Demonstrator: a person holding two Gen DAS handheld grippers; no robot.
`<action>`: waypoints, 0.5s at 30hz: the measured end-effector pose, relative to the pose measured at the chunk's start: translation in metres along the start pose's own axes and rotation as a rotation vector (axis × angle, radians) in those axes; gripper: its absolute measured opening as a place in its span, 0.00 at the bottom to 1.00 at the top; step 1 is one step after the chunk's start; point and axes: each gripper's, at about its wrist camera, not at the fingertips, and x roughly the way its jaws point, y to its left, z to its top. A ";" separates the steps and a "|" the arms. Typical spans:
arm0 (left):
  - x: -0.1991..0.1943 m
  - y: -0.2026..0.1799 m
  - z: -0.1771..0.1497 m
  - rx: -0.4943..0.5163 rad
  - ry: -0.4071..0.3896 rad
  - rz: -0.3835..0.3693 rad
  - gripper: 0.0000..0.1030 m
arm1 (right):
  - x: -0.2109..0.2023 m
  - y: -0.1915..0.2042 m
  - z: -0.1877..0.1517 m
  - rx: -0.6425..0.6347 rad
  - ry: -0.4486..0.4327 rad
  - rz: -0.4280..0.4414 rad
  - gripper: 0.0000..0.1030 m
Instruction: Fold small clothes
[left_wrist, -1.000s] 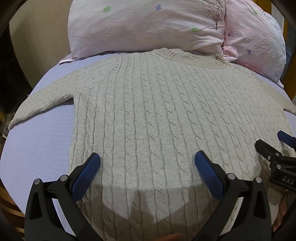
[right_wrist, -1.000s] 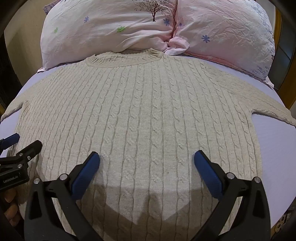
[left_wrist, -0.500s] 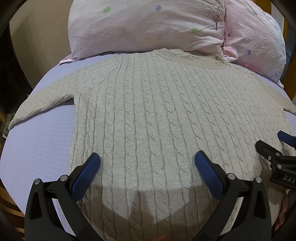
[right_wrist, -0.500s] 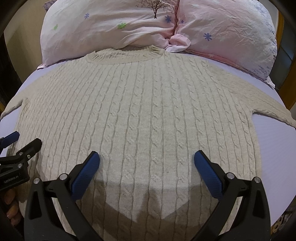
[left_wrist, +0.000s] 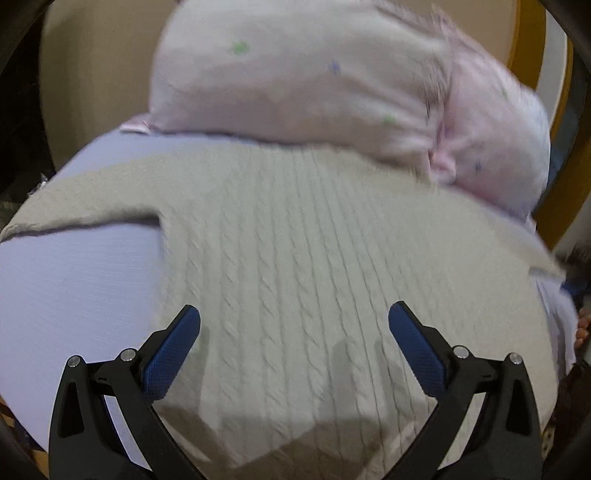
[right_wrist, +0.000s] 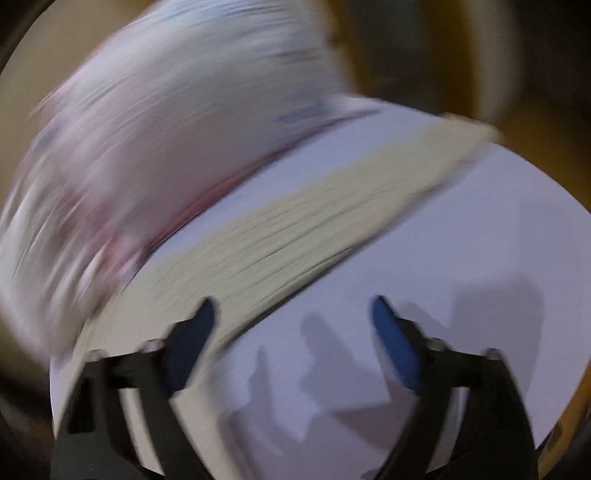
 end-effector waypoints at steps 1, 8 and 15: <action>-0.004 0.007 0.004 -0.018 -0.031 -0.006 0.99 | 0.009 -0.016 0.014 0.057 0.008 -0.007 0.67; -0.021 0.065 0.031 -0.131 -0.134 0.050 0.99 | 0.042 -0.073 0.078 0.316 0.000 0.063 0.53; -0.029 0.154 0.032 -0.336 -0.193 0.077 0.99 | 0.041 -0.102 0.089 0.384 -0.071 0.090 0.07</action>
